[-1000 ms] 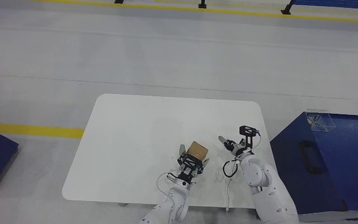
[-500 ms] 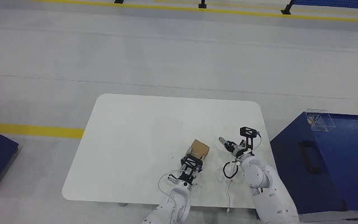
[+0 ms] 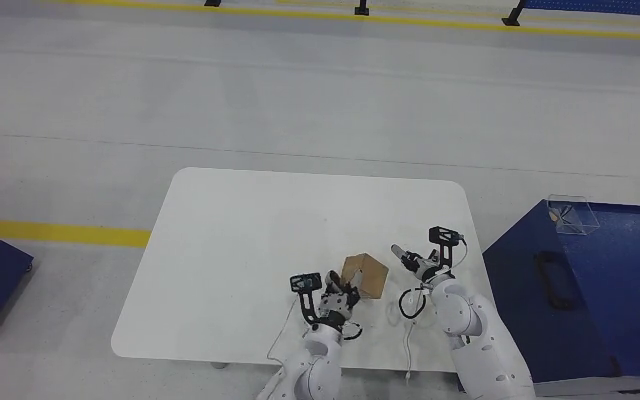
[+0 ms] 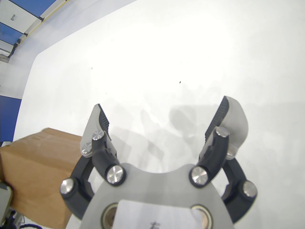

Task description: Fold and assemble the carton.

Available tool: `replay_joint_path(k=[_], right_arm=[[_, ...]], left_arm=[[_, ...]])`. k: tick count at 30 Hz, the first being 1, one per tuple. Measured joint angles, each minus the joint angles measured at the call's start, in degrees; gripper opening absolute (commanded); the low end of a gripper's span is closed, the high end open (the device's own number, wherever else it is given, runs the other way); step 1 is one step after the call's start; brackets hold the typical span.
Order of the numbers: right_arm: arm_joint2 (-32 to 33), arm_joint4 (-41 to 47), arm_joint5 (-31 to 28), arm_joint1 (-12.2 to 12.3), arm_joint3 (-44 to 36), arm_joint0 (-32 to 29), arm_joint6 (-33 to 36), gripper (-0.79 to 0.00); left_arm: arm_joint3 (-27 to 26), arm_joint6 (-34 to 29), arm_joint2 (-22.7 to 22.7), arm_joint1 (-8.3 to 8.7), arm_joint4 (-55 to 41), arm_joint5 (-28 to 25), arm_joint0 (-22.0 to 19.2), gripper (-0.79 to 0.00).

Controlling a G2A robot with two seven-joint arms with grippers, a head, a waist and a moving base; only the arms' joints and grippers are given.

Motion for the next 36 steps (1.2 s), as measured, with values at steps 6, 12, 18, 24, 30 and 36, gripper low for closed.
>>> replay_joint_path(k=[6, 12, 18, 24, 30, 36], right_arm=[[0.0, 0.0, 0.0, 0.0, 0.0, 0.0, 0.0, 0.0], [0.0, 0.0, 0.0, 0.0, 0.0, 0.0, 0.0, 0.0], [0.0, 0.0, 0.0, 0.0, 0.0, 0.0, 0.0, 0.0], [0.0, 0.0, 0.0, 0.0, 0.0, 0.0, 0.0, 0.0], [0.0, 0.0, 0.0, 0.0, 0.0, 0.0, 0.0, 0.0], [0.0, 0.0, 0.0, 0.0, 0.0, 0.0, 0.0, 0.0]], left_arm=[[-1.42, -10.37, -5.38, 1.16, -9.46, 2.64, 0.94, 0.0], [-5.78, -6.34, -6.4, 1.8, -5.59, 2.27, 3.63, 0.0], [-12.7, 0.48, -2.67, 2.99, 7.81, -5.7, 7.62, -0.785], [-5.19, 13.1, 4.87, 3.08, 39.1, 4.14, 4.66, -0.785], [1.86, 10.84, 7.96, 1.5, 43.43, 12.25, -0.09, -0.785], [4.39, 6.91, 7.97, 0.42, 39.53, 14.28, -2.36, -0.785]])
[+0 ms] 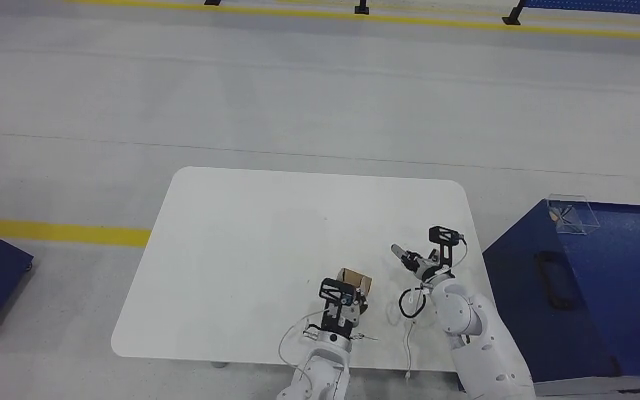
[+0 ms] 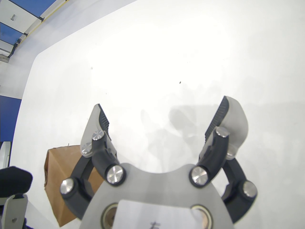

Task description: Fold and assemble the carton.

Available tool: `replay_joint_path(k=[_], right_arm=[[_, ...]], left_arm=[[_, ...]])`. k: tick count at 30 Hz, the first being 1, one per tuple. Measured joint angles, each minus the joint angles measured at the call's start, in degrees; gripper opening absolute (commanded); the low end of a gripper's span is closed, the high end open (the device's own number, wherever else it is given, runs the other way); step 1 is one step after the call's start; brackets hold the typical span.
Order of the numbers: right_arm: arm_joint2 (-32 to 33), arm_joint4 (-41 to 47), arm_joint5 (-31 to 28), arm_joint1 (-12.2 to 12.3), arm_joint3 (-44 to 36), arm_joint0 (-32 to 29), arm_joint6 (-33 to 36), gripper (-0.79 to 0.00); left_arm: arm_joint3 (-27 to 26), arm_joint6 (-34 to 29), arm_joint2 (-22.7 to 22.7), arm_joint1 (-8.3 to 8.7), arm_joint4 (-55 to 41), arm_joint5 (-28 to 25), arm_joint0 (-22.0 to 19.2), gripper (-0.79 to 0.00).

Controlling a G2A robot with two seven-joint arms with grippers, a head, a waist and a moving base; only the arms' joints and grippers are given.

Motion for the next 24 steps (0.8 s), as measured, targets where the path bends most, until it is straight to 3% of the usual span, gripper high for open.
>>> replay_joint_path(k=[8, 13, 19, 24], right_arm=[[0.0, 0.0, 0.0, 0.0, 0.0, 0.0, 0.0, 0.0], [0.0, 0.0, 0.0, 0.0, 0.0, 0.0, 0.0, 0.0], [0.0, 0.0, 0.0, 0.0, 0.0, 0.0, 0.0, 0.0], [0.0, 0.0, 0.0, 0.0, 0.0, 0.0, 0.0, 0.0]], left_arm=[[3.57, -3.31, 0.38, -0.58, -1.98, 0.5, -0.98, -0.785], [2.58, 1.53, 0.45, -0.94, -5.26, -2.25, -0.17, -0.785], [5.04, 0.68, 0.11, -1.21, -4.33, 0.39, -1.34, -0.785], [4.07, 3.87, -0.08, -1.42, -7.53, -2.37, -0.19, -0.785]])
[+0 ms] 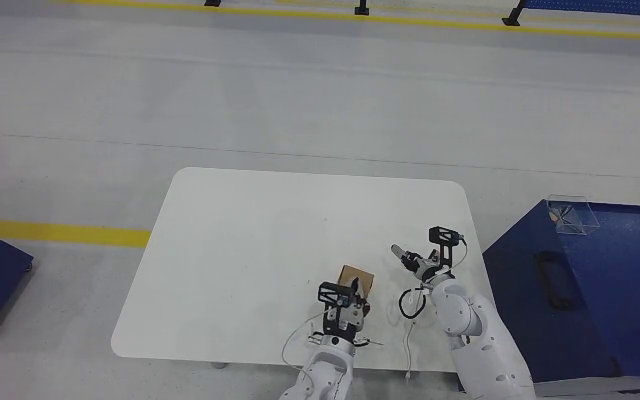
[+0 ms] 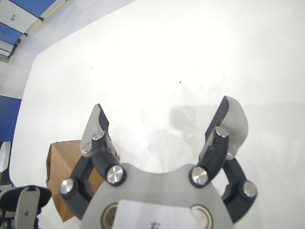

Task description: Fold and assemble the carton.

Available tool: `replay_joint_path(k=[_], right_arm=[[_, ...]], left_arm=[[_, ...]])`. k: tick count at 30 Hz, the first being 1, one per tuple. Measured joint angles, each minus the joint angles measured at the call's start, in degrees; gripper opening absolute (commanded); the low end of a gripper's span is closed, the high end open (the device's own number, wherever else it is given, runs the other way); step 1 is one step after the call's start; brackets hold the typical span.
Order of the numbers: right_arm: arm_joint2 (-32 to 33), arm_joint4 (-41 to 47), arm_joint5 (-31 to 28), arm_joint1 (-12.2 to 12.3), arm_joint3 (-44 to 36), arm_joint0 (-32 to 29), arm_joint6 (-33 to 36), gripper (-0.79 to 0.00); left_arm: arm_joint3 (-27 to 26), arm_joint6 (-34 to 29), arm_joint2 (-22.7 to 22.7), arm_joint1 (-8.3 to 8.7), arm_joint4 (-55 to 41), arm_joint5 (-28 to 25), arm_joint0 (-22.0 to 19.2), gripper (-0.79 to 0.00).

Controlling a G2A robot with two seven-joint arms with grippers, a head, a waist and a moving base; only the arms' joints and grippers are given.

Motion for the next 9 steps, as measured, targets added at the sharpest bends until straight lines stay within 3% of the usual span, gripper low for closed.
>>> replay_joint_path(k=[4, 9], right_arm=[[0.0, 0.0, 0.0, 0.0, 0.0, 0.0, 0.0, 0.0], [0.0, 0.0, 0.0, 0.0, 0.0, 0.0, 0.0, 0.0]], left_arm=[[2.1, -3.22, 0.14, -0.18, 2.31, 3.32, -1.21, -0.785], [-2.97, 8.84, 0.59, 0.09, -2.59, 1.0, 0.98, -0.785]])
